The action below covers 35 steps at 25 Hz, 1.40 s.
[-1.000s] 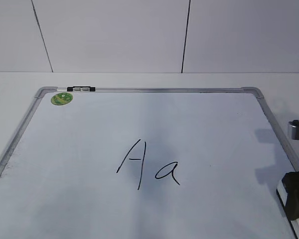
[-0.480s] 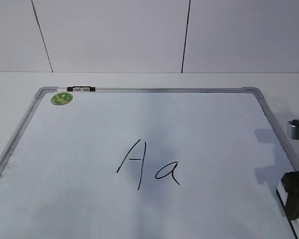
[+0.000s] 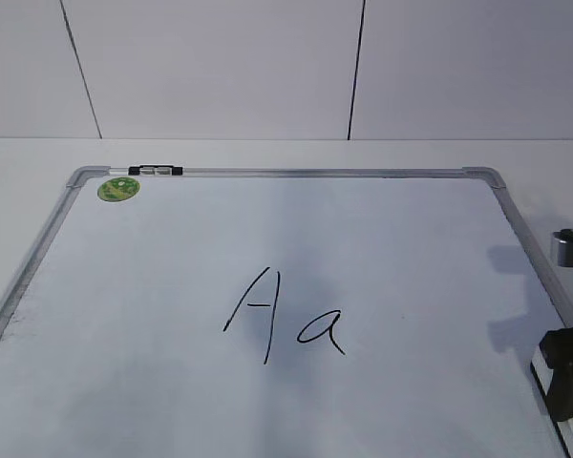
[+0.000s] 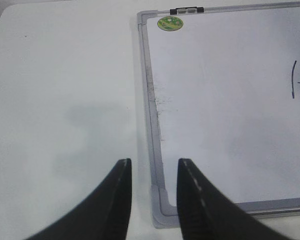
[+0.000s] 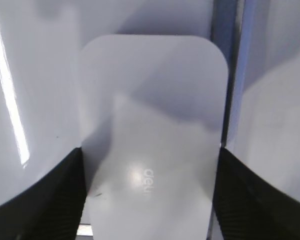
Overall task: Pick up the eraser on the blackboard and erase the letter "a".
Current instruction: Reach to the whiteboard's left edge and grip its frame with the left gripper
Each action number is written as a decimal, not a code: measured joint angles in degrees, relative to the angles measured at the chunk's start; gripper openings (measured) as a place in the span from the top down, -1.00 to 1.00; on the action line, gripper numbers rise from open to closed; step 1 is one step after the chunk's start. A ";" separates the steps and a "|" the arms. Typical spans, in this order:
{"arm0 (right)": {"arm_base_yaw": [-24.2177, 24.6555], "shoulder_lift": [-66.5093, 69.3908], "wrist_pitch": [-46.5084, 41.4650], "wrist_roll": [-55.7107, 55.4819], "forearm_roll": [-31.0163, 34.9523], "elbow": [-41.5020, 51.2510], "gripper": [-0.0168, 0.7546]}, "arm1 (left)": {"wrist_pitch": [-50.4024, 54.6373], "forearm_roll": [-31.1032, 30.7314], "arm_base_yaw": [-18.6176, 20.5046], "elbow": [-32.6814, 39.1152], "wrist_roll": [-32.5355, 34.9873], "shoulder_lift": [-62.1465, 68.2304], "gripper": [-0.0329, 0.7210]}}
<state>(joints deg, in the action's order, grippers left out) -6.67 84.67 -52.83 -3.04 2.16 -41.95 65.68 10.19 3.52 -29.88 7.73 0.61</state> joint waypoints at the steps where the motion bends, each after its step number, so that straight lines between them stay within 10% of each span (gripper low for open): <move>1: 0.00 0.00 0.00 0.00 0.00 0.00 -0.43 | 0.00 0.00 0.00 0.00 0.00 0.00 0.29; 35: 0.00 0.00 -0.11 0.00 0.53 0.00 -0.41 | -3.34 1.79 0.00 0.00 0.00 0.00 0.29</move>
<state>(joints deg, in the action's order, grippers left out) -6.67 84.67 -52.94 -3.04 2.69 -41.95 62.34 11.98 3.52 -29.88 7.73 0.61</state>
